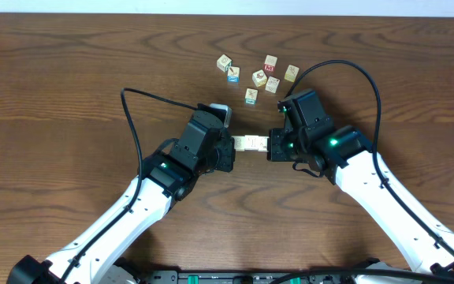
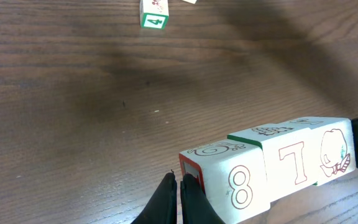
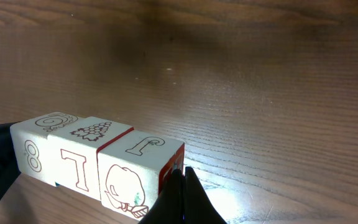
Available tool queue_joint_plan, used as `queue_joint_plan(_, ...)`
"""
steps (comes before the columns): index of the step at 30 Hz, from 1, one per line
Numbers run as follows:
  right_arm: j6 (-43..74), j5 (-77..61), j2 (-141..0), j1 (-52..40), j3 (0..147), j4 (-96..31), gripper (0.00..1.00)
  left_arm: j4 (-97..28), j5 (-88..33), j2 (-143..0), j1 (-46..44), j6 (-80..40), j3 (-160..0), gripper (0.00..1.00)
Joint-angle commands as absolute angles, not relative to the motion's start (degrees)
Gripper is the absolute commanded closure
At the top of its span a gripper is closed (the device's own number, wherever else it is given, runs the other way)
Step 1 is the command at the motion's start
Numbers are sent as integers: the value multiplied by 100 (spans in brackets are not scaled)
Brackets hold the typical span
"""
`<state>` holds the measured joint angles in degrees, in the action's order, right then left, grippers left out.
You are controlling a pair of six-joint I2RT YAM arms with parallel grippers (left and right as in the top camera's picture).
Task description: Lift 3 blocks
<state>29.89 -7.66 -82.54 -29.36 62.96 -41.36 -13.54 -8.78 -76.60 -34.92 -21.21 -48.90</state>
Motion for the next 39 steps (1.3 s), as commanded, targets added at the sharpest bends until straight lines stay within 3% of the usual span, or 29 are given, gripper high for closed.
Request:
queue_joint_plan(1,2993,-2639,-8197,-3232,6676,-3817,99,-1133,-2482,-7553,-3854,-2130,-5328,93)
queue_joint_plan(39,2995,-2377,-8197,-3232,6674,-3951,99,-1197,-2482,-7555,-3857,-2128,-5328,93)
